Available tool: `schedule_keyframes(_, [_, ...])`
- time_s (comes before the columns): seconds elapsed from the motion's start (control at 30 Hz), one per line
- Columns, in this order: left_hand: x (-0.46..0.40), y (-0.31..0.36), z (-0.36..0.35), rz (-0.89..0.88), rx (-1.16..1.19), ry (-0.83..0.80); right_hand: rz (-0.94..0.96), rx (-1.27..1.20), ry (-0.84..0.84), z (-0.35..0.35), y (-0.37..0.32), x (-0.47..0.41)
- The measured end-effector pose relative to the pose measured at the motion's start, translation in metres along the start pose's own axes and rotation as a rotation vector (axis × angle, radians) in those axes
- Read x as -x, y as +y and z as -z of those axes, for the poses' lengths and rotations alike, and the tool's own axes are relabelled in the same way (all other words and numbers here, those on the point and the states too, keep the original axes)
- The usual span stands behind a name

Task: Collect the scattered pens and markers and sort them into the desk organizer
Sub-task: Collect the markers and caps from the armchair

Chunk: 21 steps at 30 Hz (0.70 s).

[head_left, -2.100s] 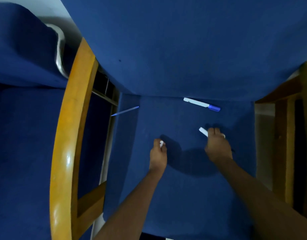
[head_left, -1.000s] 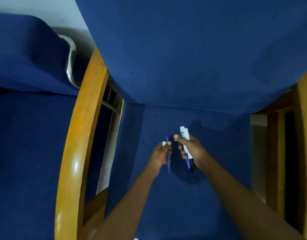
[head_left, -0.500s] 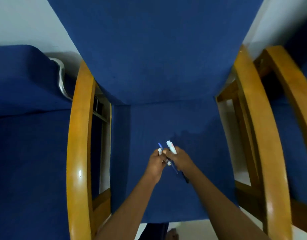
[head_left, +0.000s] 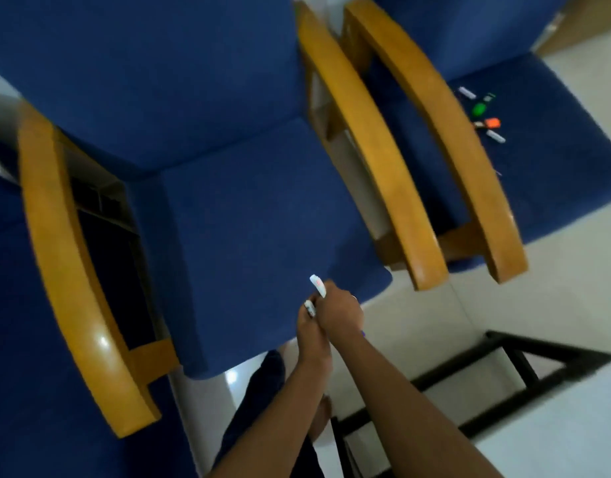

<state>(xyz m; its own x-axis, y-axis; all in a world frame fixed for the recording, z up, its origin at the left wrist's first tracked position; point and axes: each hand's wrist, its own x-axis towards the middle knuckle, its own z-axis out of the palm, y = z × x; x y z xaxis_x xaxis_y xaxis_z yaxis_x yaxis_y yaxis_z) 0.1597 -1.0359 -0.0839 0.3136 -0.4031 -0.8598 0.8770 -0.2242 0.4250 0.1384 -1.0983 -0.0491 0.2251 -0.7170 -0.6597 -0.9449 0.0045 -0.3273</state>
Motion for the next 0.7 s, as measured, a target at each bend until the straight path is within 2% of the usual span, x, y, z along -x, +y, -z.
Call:
schedule_keyframes(0.17, [0.038, -0.079, -0.025, 0.154, -0.180, -0.176, -0.184, -0.104, 0.067, 0.007, 0.108, 0.037])
schedule_keyframes(0.23, [0.055, -0.114, -0.034, 0.183, -0.308, -0.236, -0.295, -0.281, 0.087, 0.005, 0.153, 0.052])
schedule_keyframes(0.3, [0.085, -0.159, -0.043, 0.175, -0.547, -0.282, -0.432, -0.456, 0.126, 0.001, 0.210, 0.078])
schedule_keyframes(0.4, [0.111, -0.200, -0.044, 0.146, -0.772, -0.354, -0.533, -0.678, 0.183, -0.012, 0.260, 0.109])
schedule_keyframes(0.5, [0.130, -0.242, -0.040, 0.224, -0.857, -0.392, -0.635, -0.937, 0.282, -0.027, 0.304, 0.139])
schedule_keyframes(0.57, [0.137, -0.273, -0.031, 0.189, -1.002, -0.458, -0.696, -1.110, 0.333, -0.035, 0.330, 0.161])
schedule_keyframes(0.63, [0.142, -0.299, -0.023, 0.175, -1.066, -0.434, -0.691, -1.278, 0.313, -0.044, 0.353, 0.181])
schedule_keyframes(0.7, [0.143, -0.315, -0.014, 0.209, -1.060, -0.341, -0.661, -1.401, 0.269, -0.051, 0.365, 0.198])
